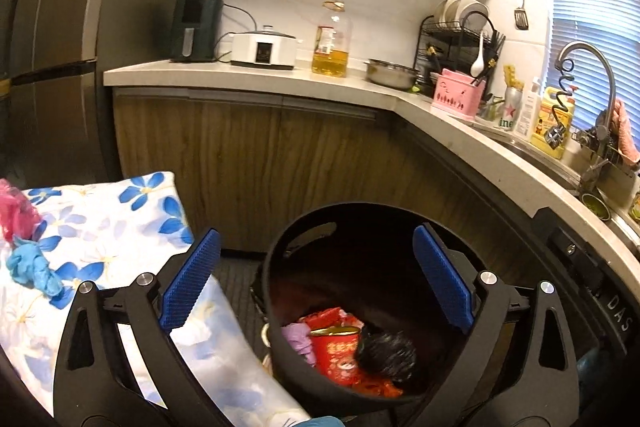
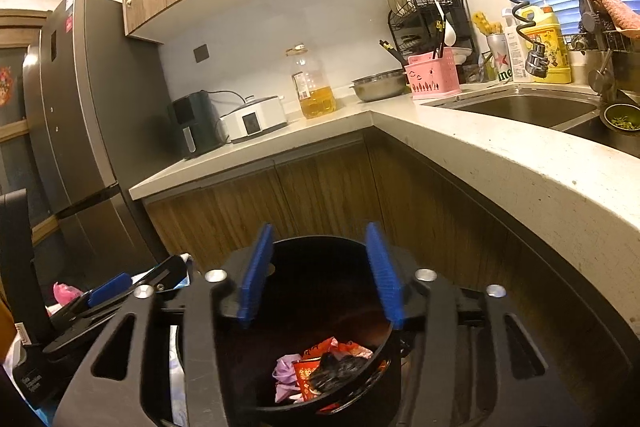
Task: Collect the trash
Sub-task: 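Move both tools back toward the remaining trash on the table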
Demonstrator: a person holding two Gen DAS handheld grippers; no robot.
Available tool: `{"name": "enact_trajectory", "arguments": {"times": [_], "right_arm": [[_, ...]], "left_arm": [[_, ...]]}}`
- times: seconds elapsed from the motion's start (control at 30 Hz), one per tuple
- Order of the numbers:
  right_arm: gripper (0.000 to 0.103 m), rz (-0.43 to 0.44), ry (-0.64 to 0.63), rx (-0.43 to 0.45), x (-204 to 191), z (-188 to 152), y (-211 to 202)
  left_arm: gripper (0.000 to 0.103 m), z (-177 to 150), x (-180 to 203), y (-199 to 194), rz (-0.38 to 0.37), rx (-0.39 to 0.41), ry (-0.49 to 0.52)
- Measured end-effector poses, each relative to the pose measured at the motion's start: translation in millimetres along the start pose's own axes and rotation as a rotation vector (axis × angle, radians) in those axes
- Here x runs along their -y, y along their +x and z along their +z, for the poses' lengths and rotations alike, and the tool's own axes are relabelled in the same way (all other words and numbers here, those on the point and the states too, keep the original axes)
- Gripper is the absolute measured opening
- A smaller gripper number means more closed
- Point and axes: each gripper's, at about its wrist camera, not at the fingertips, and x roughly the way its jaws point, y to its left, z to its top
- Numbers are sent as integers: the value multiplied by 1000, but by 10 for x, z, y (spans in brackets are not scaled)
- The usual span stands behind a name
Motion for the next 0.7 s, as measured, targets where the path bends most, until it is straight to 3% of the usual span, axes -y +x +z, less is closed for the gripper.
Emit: {"name": "enact_trajectory", "arguments": {"times": [0.23,0.5,0.7], "right_arm": [[70,14,-16,-4,-113,-54,-146],[76,43,-51,-3,-349,-144,-367],[76,67,-73,-11,-537,-246,-520]], "left_arm": [[96,-102,-220,-271,89,10,-13],[97,-253,-534,-690,209,21,-25],[97,-309,-699,-971,246,34,-40]]}}
